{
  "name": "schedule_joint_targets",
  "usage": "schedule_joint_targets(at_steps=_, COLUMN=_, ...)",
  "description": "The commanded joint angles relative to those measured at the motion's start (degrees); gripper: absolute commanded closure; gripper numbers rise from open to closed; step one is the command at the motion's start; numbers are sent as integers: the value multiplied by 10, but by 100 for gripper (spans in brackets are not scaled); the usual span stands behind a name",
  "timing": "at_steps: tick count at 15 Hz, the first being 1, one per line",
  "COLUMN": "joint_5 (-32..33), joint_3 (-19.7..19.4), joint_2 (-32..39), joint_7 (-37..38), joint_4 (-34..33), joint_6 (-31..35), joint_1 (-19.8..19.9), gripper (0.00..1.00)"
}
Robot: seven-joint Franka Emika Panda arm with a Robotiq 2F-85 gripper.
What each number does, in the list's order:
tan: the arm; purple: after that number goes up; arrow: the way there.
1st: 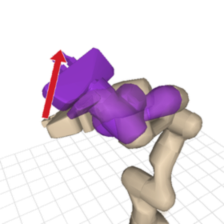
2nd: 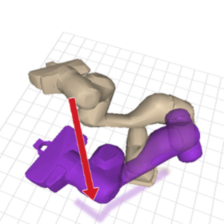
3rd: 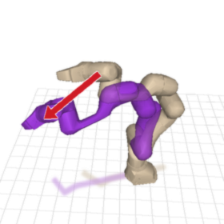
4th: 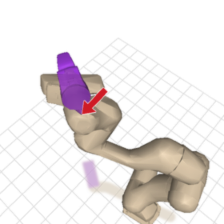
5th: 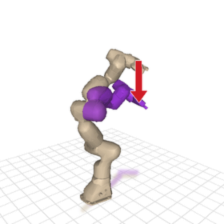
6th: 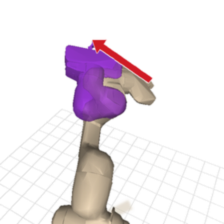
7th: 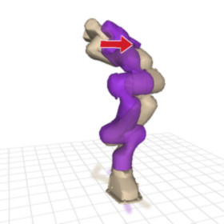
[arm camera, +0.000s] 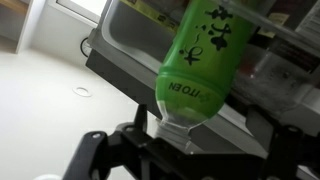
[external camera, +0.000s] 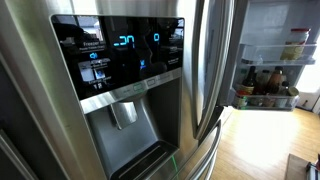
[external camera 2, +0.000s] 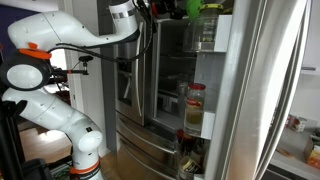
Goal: Remove the green bottle from the middle fridge door shelf and put it onto the top fridge door shelf
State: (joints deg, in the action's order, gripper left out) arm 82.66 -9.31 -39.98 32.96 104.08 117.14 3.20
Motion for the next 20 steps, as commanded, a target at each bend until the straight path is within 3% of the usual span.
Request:
schedule_joint_targets(at_steps=1, joint_5=-37, joint_3=10, joint_2=8, joint_7=-14, joint_4=-17, joint_6=-30, joint_1=11, gripper=0)
schedule_joint_targets(at_steps=3, joint_5=-43, joint_3=17, joint_2=6, joint_7=-27, joint_4=-18, joint_6=-49, joint_1=15, gripper=0)
schedule_joint_targets(at_steps=4, joint_5=-43, joint_3=19, joint_2=5, joint_7=-29, joint_4=-18, joint_6=-54, joint_1=16, gripper=19)
schedule_joint_targets(at_steps=14, joint_5=-55, joint_3=28, joint_2=13, joint_7=-41, joint_4=-17, joint_6=-82, joint_1=11, gripper=95)
schedule_joint_targets(at_steps=15, joint_5=-59, joint_3=28, joint_2=15, joint_7=-41, joint_4=-17, joint_6=-81, joint_1=11, gripper=85)
schedule_joint_targets(at_steps=16, joint_5=-65, joint_3=28, joint_2=14, joint_7=-42, joint_4=-19, joint_6=-78, joint_1=9, gripper=60)
schedule_joint_targets(at_steps=18, joint_5=-74, joint_3=34, joint_2=12, joint_7=-43, joint_4=-20, joint_6=-81, joint_1=10, gripper=59)
schedule_joint_targets(at_steps=20, joint_5=-82, joint_3=40, joint_2=7, joint_7=-44, joint_4=-22, joint_6=-83, joint_1=11, gripper=47)
